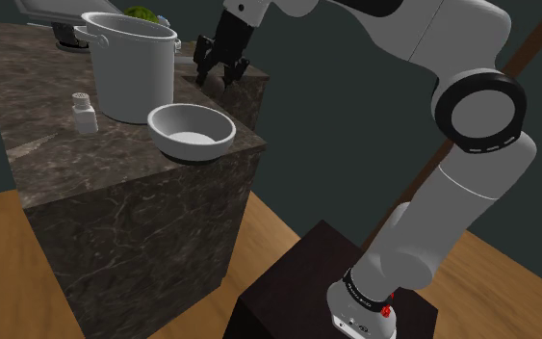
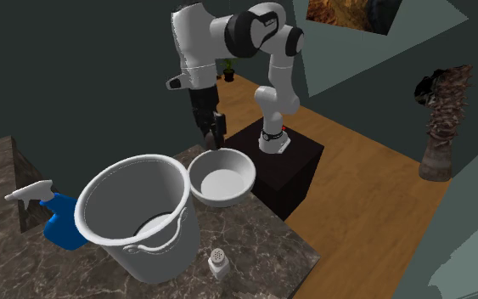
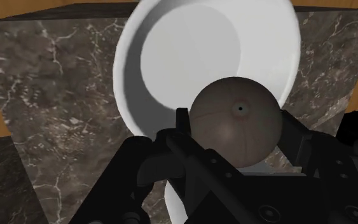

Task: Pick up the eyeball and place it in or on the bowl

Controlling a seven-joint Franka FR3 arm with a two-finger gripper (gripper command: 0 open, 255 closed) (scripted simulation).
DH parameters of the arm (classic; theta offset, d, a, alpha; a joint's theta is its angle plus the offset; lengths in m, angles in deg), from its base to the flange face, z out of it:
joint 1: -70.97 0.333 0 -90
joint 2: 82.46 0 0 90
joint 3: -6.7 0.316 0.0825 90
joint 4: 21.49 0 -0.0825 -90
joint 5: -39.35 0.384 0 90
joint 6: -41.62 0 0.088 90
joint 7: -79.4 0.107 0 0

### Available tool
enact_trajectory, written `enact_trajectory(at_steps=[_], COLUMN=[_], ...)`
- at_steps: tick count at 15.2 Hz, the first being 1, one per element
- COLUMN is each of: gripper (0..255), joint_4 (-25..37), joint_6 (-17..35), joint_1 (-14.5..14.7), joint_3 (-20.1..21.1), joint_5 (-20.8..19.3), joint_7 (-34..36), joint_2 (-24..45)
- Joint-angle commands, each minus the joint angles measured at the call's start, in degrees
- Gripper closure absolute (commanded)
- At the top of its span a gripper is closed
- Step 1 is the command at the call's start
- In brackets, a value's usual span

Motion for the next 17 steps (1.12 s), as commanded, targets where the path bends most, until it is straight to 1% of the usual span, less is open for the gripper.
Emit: enact_trajectory(at_steps=[1,2,15,17], gripper=[255,255,255,255], joint_4=[2.1,3.5,-8.8,-8.8], joint_6=[0.6,0.6,11.0,11.0], joint_1=[1.2,1.8,2.0,2.0], joint_3=[1.2,1.8,1.9,1.9], joint_5=[-0.5,-0.8,-0.1,-0.1], joint_7=[2.5,3.7,1.3,1.3], joint_2=[2.1,3.3,1.5,1.5])
